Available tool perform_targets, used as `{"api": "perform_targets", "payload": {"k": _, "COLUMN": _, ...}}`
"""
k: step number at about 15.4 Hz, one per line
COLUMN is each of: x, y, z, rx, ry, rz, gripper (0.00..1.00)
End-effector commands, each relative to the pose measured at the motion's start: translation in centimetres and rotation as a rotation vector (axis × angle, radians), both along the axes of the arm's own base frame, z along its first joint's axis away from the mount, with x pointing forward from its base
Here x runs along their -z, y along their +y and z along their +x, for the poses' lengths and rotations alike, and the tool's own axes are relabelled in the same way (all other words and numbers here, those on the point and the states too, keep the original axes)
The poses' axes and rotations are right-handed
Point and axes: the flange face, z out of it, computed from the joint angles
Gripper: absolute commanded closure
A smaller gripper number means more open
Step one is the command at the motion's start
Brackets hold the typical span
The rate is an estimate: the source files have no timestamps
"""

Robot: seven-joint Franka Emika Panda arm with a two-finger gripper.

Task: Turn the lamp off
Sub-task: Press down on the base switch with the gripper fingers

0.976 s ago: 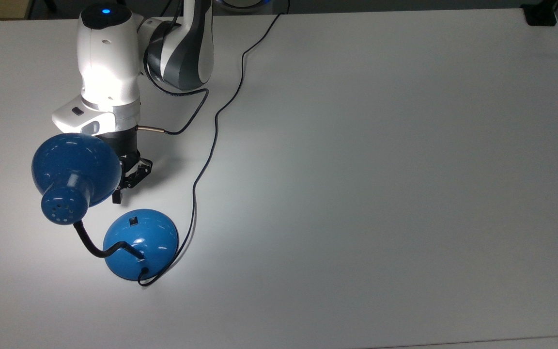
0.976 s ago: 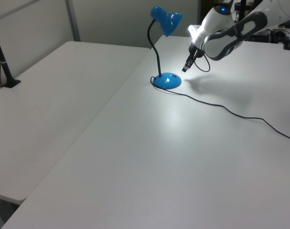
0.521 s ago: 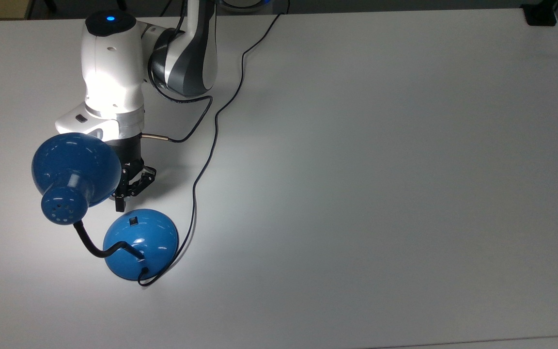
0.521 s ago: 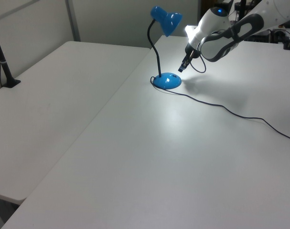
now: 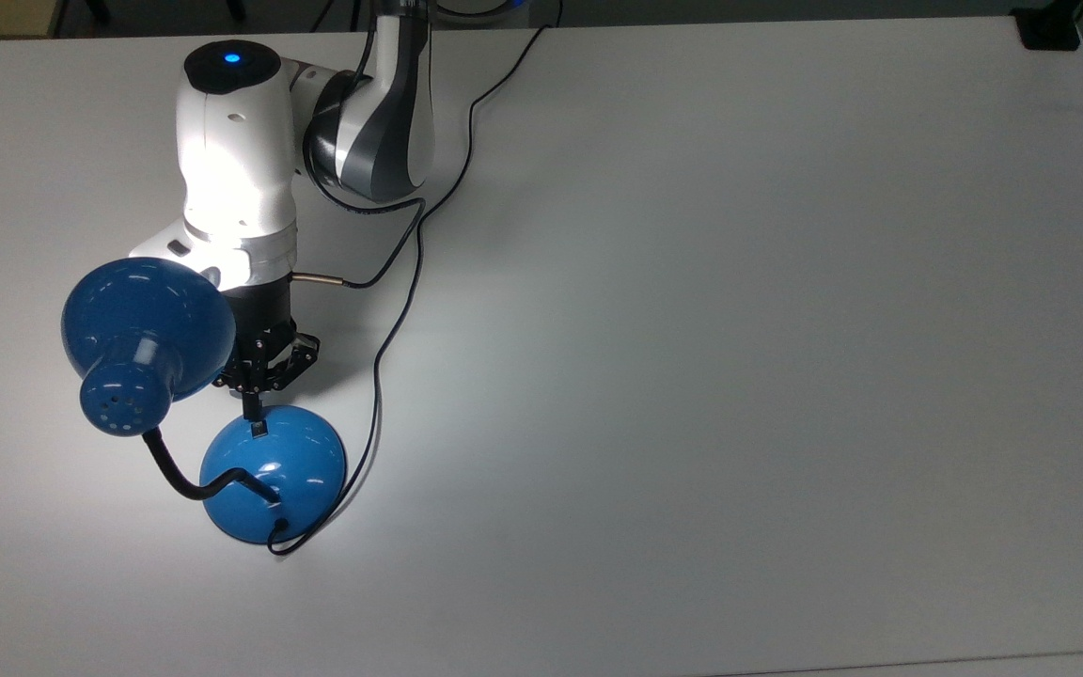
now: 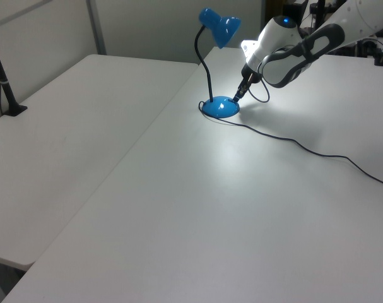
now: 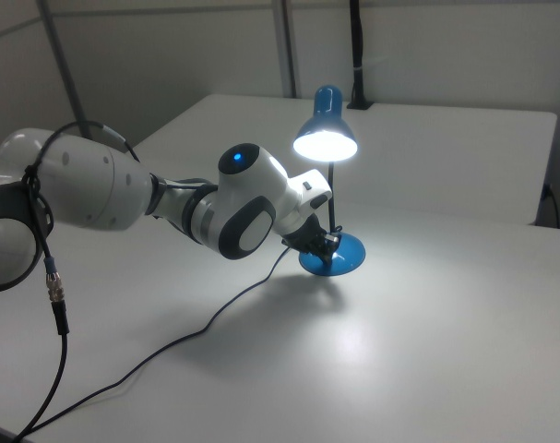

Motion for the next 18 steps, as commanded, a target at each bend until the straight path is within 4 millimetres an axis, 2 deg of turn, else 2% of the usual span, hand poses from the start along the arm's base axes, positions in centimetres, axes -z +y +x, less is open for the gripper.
{"api": "perform_targets", "payload": {"k": 1, "x": -0.1, "y": 0.4, "z": 1.0, "rx": 0.012, "ry": -0.027, "rz": 0.008, "gripper": 1.0}}
{"api": "perform_targets", "payload": {"k": 3, "x": 0.6, "y": 0.3, "z": 1.0, "rx": 0.014, "ry": -0.018, "rz": 0.007, "gripper": 1.0}}
{"api": "perform_targets", "payload": {"k": 12, "x": 0.8, "y": 0.6, "z": 1.3, "rx": -0.002, "ry": -0.016, "rz": -0.006, "gripper": 1.0}}
{"api": "perform_targets", "payload": {"k": 18, "x": 1.8, "y": 1.1, "z": 1.3, "rx": -0.03, "ry": 0.006, "rz": -0.03, "gripper": 1.0}}
